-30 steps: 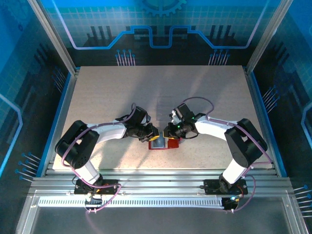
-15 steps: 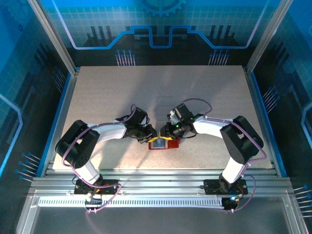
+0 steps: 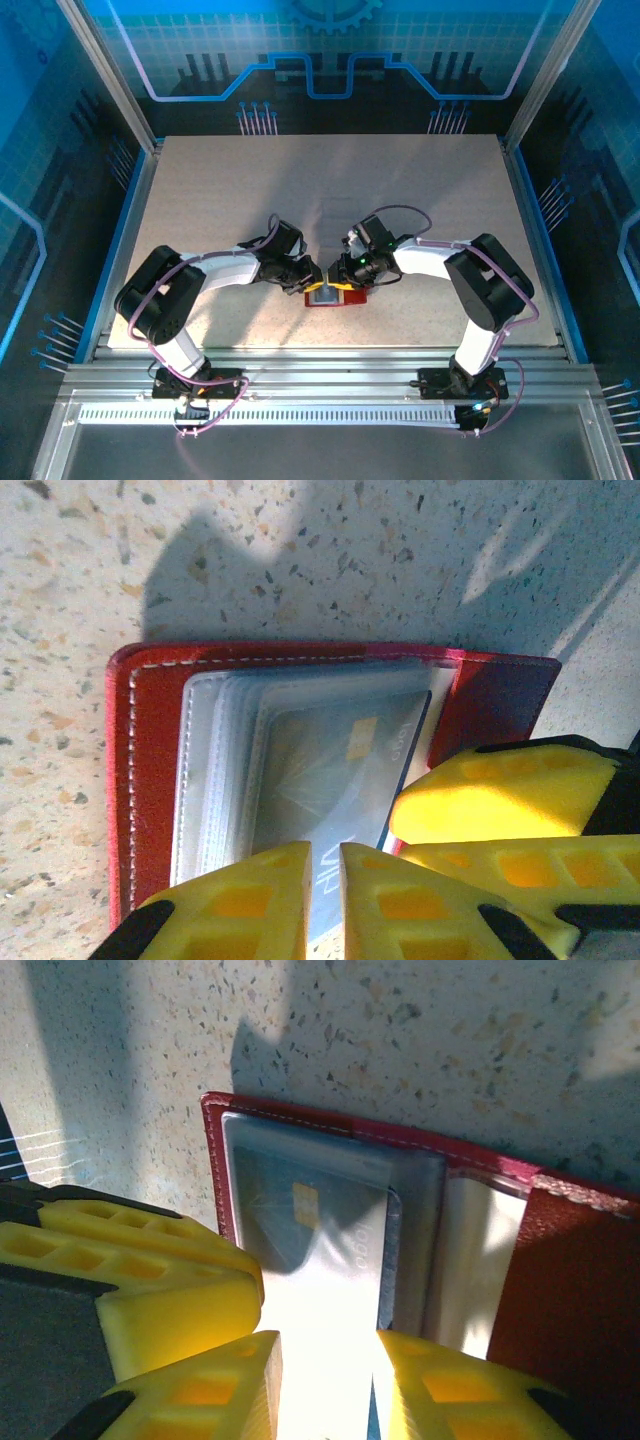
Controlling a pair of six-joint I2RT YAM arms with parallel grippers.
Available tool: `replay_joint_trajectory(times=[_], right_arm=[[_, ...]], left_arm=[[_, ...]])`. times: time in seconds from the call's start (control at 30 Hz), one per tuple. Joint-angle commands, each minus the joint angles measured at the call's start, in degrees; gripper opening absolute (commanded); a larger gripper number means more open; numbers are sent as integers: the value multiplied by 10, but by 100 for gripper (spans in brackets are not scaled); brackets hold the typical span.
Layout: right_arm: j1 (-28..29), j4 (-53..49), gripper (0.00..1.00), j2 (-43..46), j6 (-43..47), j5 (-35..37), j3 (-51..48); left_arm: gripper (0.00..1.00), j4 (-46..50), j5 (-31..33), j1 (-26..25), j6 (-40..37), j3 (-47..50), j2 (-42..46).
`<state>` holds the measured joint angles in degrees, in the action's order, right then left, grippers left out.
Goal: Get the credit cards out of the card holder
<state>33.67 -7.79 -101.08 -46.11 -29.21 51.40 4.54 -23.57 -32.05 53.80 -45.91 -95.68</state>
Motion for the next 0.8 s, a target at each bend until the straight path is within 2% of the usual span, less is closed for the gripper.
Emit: replay_joint_trajectory(times=[0.0, 0.53, 0.77], right_arm=[[-5, -3, 32, -12, 5, -6, -7], [-6, -51, 32, 27, 20, 35, 1], [-10, -59, 31, 46, 18, 37, 2]], left_arm=[[16, 15, 8, 1, -12, -2, -3], [16, 21, 10, 1, -13, -5, 3], [16, 66, 31, 1, -36, -25, 21]])
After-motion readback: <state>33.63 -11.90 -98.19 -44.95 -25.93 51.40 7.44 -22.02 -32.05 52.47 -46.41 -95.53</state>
